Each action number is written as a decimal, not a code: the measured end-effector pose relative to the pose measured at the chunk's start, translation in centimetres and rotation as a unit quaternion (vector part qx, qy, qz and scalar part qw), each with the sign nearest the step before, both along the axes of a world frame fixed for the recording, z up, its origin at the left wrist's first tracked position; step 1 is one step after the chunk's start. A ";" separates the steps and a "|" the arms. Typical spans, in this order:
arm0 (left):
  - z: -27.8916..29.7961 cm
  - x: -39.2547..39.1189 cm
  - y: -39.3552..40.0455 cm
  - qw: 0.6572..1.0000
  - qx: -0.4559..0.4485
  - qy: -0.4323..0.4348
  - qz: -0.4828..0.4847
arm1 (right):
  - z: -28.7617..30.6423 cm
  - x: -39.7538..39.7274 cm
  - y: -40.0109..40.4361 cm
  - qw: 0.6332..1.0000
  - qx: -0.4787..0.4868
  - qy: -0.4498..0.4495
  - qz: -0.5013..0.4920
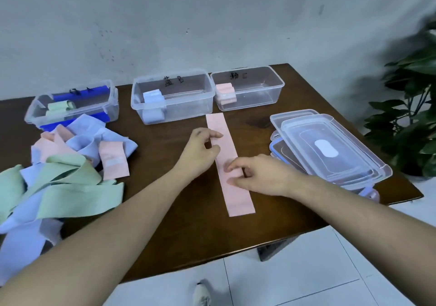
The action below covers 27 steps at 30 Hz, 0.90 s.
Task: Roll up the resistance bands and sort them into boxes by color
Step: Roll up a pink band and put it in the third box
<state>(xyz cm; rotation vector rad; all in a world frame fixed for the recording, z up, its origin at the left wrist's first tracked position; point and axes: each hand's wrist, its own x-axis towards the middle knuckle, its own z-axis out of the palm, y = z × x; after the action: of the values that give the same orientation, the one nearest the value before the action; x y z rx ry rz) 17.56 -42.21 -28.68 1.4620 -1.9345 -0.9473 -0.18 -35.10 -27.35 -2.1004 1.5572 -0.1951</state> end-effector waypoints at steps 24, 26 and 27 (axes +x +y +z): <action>-3.5 2.9 13.0 0.933 -0.278 -0.164 -0.158 | -4.7 -2.7 7.2 0.952 -0.272 -0.078 0.120; -3.6 2.9 13.3 0.927 -0.298 -0.168 -0.155 | -4.9 -2.6 7.3 0.947 -0.283 -0.080 0.127; -3.6 2.8 13.4 0.924 -0.307 -0.171 -0.151 | -4.9 -2.5 7.3 0.945 -0.288 -0.082 0.130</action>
<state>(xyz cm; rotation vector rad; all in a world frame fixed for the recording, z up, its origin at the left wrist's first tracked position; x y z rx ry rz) 20.37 -28.83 -32.29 1.0165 -2.4592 -0.1418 -2.69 -27.80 -32.28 -2.6212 1.1981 -0.7892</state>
